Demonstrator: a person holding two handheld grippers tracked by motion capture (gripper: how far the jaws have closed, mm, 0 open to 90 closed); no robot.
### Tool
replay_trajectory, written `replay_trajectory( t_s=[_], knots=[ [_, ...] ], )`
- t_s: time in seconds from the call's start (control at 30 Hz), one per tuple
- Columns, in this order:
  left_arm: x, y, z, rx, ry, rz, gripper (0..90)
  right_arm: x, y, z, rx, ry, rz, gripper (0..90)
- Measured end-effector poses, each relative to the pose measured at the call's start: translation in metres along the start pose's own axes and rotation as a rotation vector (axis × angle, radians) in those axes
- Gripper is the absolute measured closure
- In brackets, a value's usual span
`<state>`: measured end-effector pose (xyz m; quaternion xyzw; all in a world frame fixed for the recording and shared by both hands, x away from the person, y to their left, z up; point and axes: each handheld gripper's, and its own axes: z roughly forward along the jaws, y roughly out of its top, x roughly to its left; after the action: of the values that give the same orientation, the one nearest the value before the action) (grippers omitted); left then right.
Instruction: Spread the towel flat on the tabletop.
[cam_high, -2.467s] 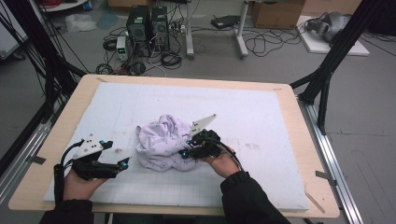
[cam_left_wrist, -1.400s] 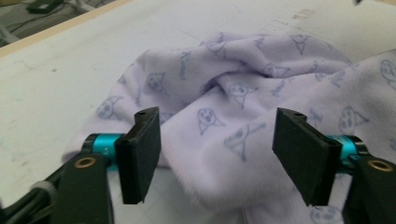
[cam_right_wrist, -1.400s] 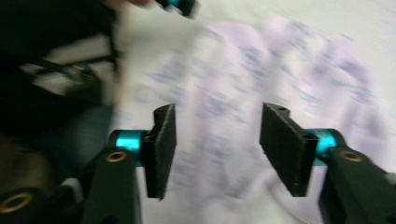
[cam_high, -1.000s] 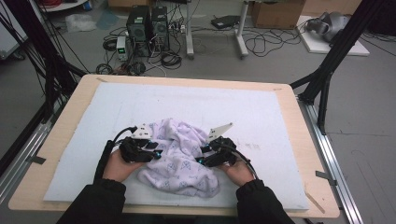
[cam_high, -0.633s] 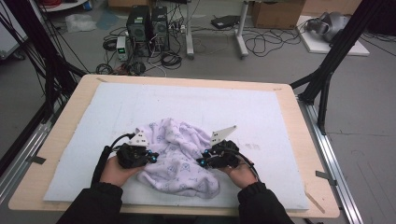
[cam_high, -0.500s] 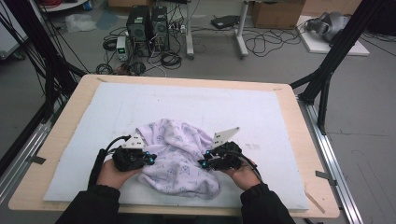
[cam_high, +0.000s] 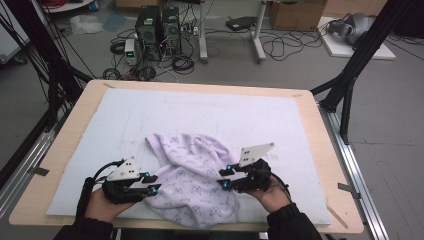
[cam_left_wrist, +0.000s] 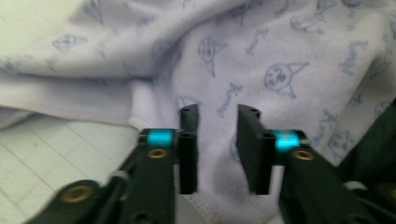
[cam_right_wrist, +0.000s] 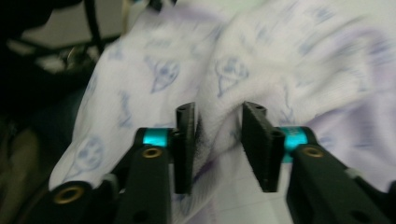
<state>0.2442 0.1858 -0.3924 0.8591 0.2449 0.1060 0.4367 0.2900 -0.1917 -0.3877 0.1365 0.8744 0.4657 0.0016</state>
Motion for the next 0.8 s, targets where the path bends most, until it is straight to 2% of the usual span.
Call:
replay_trajectory(
  t_s=[0.03,0.07,0.1,0.13,0.17,0.23,0.27,0.3,0.33,0.37,0.4,0.43,0.47,0.53,0.57,0.6,0.63,0.67,0.7,0.73,0.77,0.8],
  knots=[
    [0.0,0.0,0.0,0.0,0.0,0.0,63.1,0.0,0.0,0.0,0.0,0.0,0.0,63.1],
    [0.004,0.005,0.001,-0.009,0.015,-0.008,58.3,-0.01,0.002,-0.008,-0.039,-0.029,0.032,62.4],
    [0.007,0.007,0.001,-0.01,0.024,-0.014,58.3,-0.01,0.002,-0.008,-0.039,-0.029,0.032,62.4],
    [0.011,0.01,0.003,-0.015,0.029,-0.008,57.9,-0.017,0.001,-0.01,-0.042,-0.062,0.042,62.8],
    [0.014,0.012,0.006,-0.024,0.034,-0.014,57.9,-0.017,0.001,-0.01,-0.042,-0.062,0.042,62.8],
    [0.023,0.015,0.014,-0.024,0.032,-0.025,56.9,-0.024,-0.002,-0.003,-0.001,-0.098,0.069,62.4],
    [0.027,0.016,0.019,-0.015,0.037,-0.025,56.9,-0.03,-0.006,0.007,0.028,-0.113,0.085,61.7],
    [0.029,0.016,0.024,-0.01,0.033,-0.033,56.9,-0.03,-0.006,0.007,0.028,-0.113,0.085,61.7],
    [0.033,0.015,0.032,0.003,0.025,-0.046,56.7,-0.032,-0.007,0.011,0.032,-0.11,0.089,61.4],
    [0.038,0.013,0.043,0.033,0.035,-0.051,56.3,-0.036,-0.011,0.023,0.067,-0.134,0.092,56.5],
    [0.038,0.013,0.043,0.033,0.035,-0.051,55.3,-0.036,-0.011,0.023,0.067,-0.134,0.092,56.5],
    [0.042,0.011,0.051,0.049,0.034,-0.074,55.3,-0.038,-0.012,0.028,0.073,-0.129,0.107,56.0],
    [0.044,0.009,0.057,0.066,0.044,-0.079,52.7,-0.04,-0.014,0.035,0.094,-0.108,0.121,53.3],
    [0.045,0.007,0.068,0.103,0.052,-0.077,51.0,-0.044,-0.018,0.049,0.155,-0.12,0.117,52.3],
    [0.045,0.006,0.072,0.124,0.049,-0.072,51.0,-0.044,-0.018,0.049,0.155,-0.12,0.117,52.3],
    [0.045,0.006,0.077,0.135,0.042,-0.067,51.9,-0.045,-0.019,0.053,0.162,-0.121,0.127,52.9],
    [0.044,0.006,0.08,0.139,0.023,-0.065,57.3,-0.045,-0.02,0.056,0.161,-0.129,0.122,55.5],
    [0.043,0.006,0.081,0.14,0.028,-0.055,62.8,-0.045,-0.019,0.057,0.162,-0.137,0.119,58.7],
    [0.042,0.007,0.082,0.14,0.012,-0.05,75.6,-0.046,-0.019,0.058,0.163,-0.143,0.107,66.3],
    [0.041,0.008,0.083,0.138,-0.017,-0.047,75.6,-0.046,-0.019,0.058,0.163,-0.143,0.107,66.3],
    [0.039,0.008,0.083,0.14,-0.004,-0.025,82.4,-0.047,-0.019,0.057,0.157,-0.121,0.106,73.5],
    [0.037,0.008,0.082,0.142,0.004,-0.022,83.3,-0.048,-0.02,0.057,0.154,-0.095,0.12,76.6]
  ],
)
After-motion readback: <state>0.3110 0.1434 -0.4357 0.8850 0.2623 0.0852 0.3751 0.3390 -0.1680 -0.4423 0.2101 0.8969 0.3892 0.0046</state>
